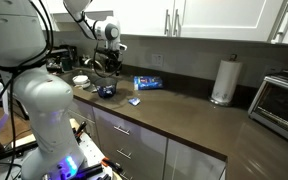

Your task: Remove one blue sachet from the basket and place it on the countertop

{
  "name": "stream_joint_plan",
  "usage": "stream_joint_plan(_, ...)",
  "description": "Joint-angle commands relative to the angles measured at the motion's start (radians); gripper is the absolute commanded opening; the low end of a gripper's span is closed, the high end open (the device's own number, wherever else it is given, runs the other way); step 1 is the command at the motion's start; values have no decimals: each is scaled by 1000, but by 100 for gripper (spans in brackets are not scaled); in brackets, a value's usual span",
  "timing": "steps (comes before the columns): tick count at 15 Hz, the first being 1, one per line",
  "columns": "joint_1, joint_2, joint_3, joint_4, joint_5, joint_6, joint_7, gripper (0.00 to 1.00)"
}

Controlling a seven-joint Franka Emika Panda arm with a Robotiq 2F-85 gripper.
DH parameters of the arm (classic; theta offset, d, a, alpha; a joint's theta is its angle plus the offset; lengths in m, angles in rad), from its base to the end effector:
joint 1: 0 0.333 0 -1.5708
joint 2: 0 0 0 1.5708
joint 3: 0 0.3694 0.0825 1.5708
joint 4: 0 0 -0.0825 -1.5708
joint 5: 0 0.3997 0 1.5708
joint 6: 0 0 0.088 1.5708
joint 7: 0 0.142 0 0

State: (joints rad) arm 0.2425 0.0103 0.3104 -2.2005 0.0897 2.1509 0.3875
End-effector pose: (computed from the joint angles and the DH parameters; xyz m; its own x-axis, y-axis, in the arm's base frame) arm 0.4526 0.2865 0.3825 0.9897 0.1154 -0.0851 0.1117 -0.9927 -0.0463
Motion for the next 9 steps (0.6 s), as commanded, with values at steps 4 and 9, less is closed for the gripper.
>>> stream_joint_plan(4,107,175,21,165,-61,-34,10,100)
stream_joint_plan(9,169,317,-5,252,-167,-50,-5,100)
